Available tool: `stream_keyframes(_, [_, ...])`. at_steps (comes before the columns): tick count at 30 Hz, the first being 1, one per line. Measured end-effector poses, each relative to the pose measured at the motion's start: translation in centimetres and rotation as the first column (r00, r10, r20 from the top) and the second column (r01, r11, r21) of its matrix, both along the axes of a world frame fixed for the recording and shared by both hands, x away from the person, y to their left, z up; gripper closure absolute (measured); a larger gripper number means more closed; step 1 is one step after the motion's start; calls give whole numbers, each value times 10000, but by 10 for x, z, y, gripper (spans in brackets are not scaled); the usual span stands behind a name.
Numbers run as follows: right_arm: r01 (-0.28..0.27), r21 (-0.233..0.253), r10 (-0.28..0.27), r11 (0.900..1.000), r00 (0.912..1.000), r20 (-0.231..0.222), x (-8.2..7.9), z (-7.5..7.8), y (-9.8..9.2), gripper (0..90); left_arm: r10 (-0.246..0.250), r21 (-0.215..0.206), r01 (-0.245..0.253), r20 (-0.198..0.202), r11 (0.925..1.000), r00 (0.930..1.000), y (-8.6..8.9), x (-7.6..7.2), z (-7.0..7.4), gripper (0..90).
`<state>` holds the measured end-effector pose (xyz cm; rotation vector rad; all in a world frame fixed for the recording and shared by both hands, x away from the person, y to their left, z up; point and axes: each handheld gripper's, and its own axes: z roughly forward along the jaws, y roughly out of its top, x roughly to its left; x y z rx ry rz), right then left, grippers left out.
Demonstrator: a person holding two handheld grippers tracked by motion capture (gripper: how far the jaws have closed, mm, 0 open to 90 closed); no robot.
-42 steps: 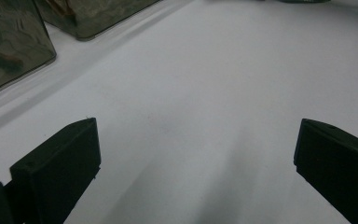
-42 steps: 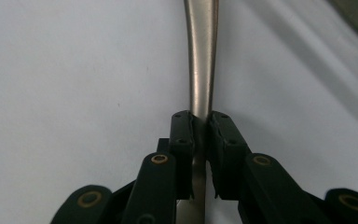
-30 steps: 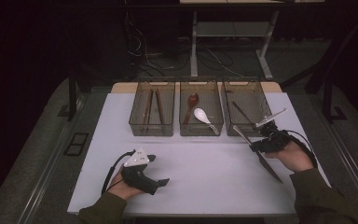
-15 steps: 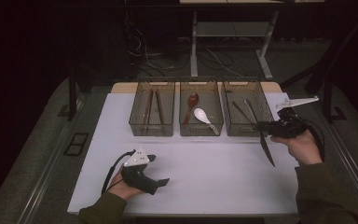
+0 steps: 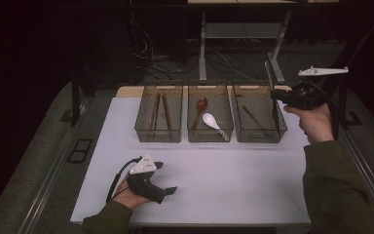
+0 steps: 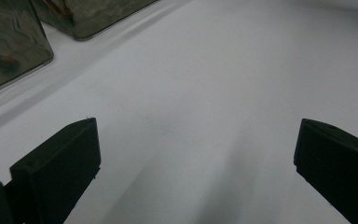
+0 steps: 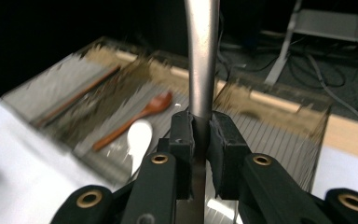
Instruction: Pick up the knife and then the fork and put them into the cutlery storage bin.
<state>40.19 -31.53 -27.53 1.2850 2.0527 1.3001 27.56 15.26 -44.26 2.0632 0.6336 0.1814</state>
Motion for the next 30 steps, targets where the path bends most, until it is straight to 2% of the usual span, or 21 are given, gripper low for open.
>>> stream_keyframes(2, [204,120,-205,9997,9997,115,10,4,0,797,-14,26,14,4,10000,10000,0,0,0,0])
stream_keyframes(6, [491,61,-493,9988,9981,381,30,3,5,797,-52,2,52,4,10000,10000,0,0,0,0])
stream_keyframes(10, [697,136,-703,9975,9966,428,47,-6,8,797,-51,-13,51,5,10000,10000,0,0,0,0])
stream_keyframes(14, [737,209,-742,9971,9969,261,58,-20,10,797,-85,-13,85,8,10000,10000,0,0,0,0])
stream_keyframes(22, [641,-212,-643,9977,9979,-89,65,-39,19,796,-100,14,100,16,9999,9999,0,0,0,0])
stream_keyframes(30, [628,-650,-650,9959,9974,-325,69,-54,19,796,-106,24,106,23,9999,9999,0,0,0,0])
